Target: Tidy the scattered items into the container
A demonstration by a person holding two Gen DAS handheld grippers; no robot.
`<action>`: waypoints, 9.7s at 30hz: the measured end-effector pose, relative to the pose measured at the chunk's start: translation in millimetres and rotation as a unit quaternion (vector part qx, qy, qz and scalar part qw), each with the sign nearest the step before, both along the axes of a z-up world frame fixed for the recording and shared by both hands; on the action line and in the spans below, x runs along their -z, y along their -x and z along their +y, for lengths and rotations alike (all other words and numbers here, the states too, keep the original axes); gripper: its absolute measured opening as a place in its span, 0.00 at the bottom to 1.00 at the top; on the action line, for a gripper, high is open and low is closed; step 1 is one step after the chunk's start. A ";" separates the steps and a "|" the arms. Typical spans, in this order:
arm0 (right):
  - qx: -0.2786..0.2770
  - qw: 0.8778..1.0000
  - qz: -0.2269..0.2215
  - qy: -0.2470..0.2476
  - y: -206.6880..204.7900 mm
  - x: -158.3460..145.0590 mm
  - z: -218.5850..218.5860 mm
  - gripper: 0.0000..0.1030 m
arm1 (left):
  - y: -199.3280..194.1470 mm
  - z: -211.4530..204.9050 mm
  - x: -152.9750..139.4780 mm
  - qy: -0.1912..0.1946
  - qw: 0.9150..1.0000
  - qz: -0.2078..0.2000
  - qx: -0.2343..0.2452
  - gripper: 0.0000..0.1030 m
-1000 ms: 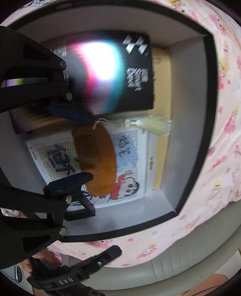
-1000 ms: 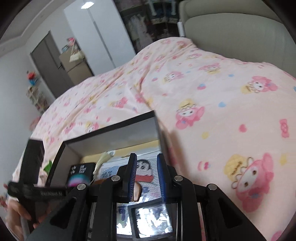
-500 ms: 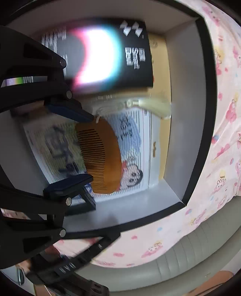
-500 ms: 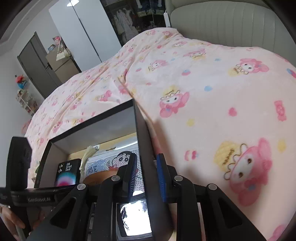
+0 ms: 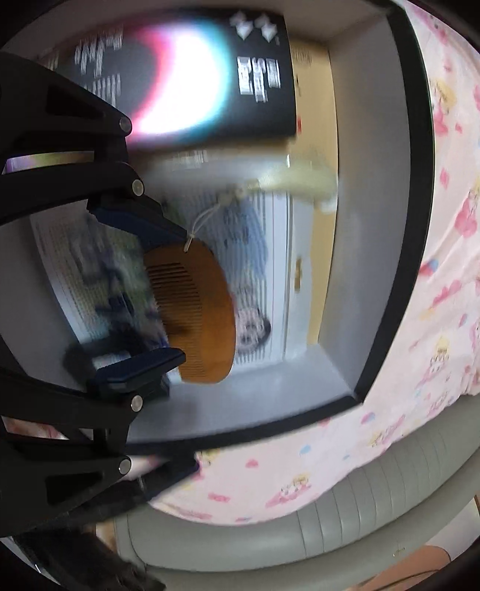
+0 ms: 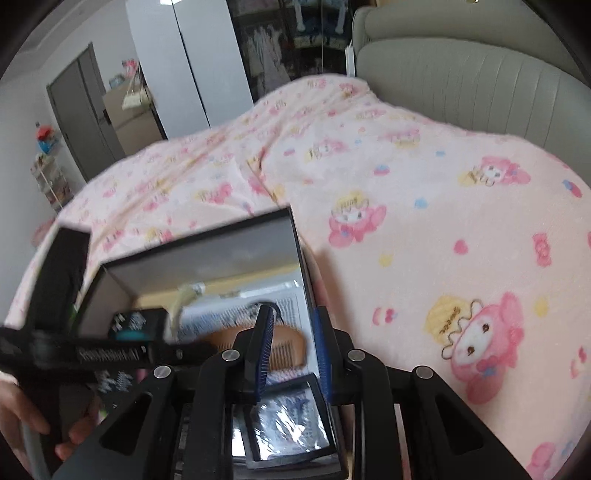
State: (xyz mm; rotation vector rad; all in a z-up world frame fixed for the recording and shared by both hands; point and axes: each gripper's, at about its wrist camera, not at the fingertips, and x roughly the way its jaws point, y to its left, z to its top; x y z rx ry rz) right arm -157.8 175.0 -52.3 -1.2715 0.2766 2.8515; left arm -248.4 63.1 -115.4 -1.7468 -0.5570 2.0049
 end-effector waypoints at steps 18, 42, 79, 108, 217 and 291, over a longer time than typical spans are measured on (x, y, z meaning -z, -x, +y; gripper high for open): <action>-0.045 0.998 0.025 0.024 -93.9 -29.8 -26.2 0.20 | -140.3 -22.5 -101.5 0.070 0.976 0.195 0.061 0.62; -0.203 0.976 -0.054 0.051 -126.7 6.1 -182.8 0.21 | -168.0 -203.5 -60.2 0.086 0.973 0.145 -0.158 0.65; -0.224 0.957 -0.088 0.164 -125.6 77.7 -212.4 0.16 | -178.4 -201.0 19.2 -0.010 0.984 0.019 -0.178 0.55; -0.280 0.944 -0.117 0.132 -121.0 71.4 -210.5 0.12 | -163.5 -227.8 17.6 0.009 0.973 0.023 -0.230 0.54; -0.138 0.952 -0.024 0.271 -132.2 25.1 -95.8 0.24 | -166.5 -117.2 -31.8 -0.106 0.992 0.068 -0.032 0.45; -0.057 0.998 0.030 0.024 -84.0 -7.8 -47.0 0.32 | -119.8 -50.9 -63.6 0.035 0.985 0.171 0.003 0.57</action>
